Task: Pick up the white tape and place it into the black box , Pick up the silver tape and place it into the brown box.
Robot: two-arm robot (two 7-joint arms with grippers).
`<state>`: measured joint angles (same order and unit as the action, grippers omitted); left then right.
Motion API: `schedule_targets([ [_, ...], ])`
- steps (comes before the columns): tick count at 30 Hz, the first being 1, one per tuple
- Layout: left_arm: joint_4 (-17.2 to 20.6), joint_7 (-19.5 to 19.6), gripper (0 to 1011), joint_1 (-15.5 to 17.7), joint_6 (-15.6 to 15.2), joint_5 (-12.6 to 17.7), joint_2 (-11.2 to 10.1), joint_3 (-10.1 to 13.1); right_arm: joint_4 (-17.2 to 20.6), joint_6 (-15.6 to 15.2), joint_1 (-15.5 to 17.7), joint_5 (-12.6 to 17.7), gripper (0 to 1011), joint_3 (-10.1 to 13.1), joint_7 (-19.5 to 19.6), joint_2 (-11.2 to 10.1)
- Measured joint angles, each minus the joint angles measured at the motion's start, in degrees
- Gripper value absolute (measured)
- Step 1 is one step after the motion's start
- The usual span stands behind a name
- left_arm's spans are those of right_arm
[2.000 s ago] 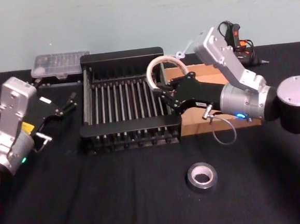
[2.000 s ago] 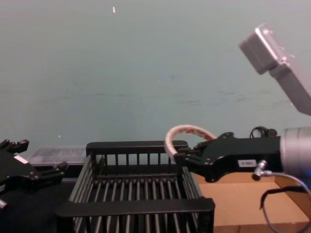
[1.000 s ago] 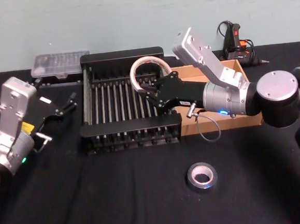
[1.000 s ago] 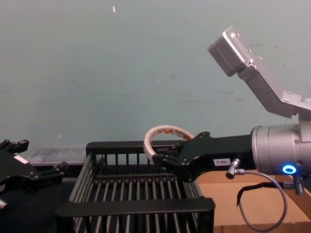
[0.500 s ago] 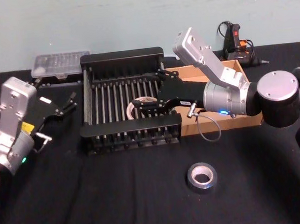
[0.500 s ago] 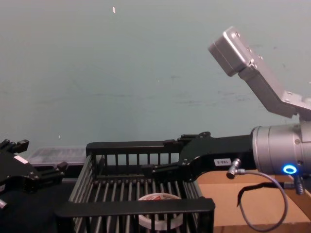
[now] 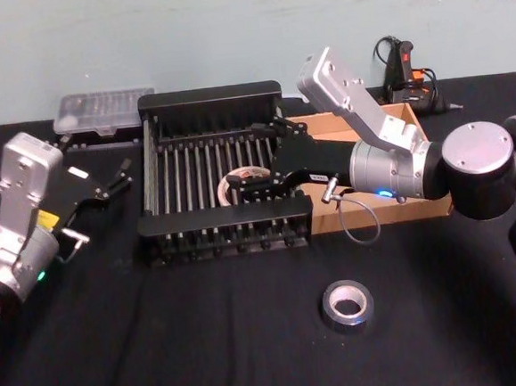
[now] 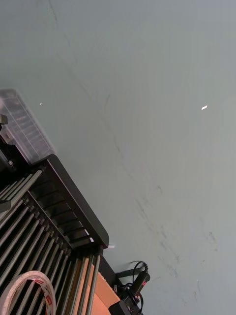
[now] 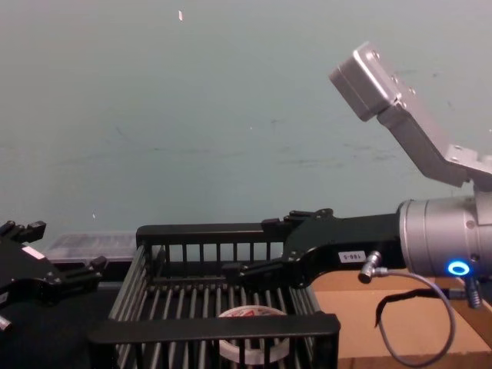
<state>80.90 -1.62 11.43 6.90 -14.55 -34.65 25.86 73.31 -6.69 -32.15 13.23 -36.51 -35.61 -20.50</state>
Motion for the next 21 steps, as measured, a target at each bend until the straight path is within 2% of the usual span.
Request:
schedule_targets([
  [9,0.0,0.0,1001,0.0,0.0,0.0,0.0,0.0,2.2,-1.7,1.0,1.0,1000,1.3,1.0,-1.0],
  [14,0.0,0.0,1001,0.0,0.0,0.0,0.0,0.0,5.4,-3.1,2.6,2.3,1000,3.1,1.9,-3.1],
  [21,0.0,0.0,1002,0.0,0.0,0.0,0.0,0.0,11.6,-5.9,6.4,4.7,1000,5.9,2.8,-7.7],
])
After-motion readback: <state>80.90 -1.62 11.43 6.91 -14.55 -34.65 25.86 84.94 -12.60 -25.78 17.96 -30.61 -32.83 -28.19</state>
